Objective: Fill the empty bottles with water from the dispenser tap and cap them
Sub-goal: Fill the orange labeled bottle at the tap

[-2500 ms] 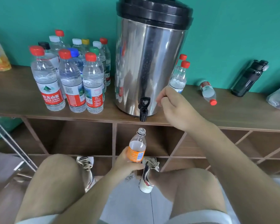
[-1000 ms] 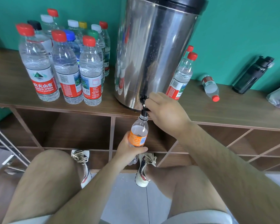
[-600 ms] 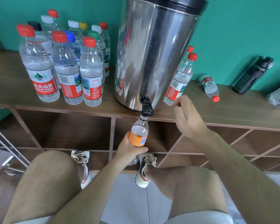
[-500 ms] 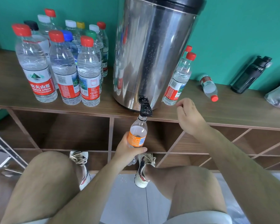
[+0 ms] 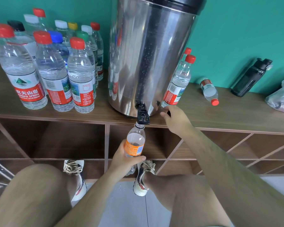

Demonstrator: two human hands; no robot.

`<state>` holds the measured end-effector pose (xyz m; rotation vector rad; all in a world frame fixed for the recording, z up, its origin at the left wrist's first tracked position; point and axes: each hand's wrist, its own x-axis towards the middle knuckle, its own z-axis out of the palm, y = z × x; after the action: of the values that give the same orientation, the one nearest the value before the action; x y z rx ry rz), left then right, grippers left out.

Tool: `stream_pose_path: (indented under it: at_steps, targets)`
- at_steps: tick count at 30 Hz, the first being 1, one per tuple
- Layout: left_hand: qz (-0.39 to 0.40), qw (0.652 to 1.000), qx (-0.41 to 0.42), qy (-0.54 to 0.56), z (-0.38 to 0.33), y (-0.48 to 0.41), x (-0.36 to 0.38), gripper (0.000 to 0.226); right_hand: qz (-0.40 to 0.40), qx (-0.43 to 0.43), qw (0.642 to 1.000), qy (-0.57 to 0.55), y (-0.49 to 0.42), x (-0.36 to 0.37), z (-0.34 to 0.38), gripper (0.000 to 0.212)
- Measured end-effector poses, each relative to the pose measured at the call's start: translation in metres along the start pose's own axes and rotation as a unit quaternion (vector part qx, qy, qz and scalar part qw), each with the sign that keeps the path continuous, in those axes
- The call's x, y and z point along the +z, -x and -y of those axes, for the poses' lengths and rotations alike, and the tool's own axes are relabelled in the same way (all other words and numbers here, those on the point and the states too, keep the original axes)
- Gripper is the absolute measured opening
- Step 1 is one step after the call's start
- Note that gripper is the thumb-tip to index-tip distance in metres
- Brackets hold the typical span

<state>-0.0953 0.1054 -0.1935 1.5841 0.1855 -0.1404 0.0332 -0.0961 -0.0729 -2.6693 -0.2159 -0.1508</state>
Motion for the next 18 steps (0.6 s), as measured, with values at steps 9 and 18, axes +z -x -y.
stream_pose_path:
  at_steps: [9, 18]
  targets:
    - [0.006, 1.0, 0.014, 0.011, 0.003, -0.001, 0.001, 0.068, -0.059, -0.053, 0.995, -0.06, 0.005, 0.016, -0.005, 0.027]
    - [0.007, 1.0, 0.01, 0.029, -0.001, 0.002, 0.001, 0.062, -0.12, 0.013, 0.991, -0.062, 0.021, 0.004, 0.005, 0.04]
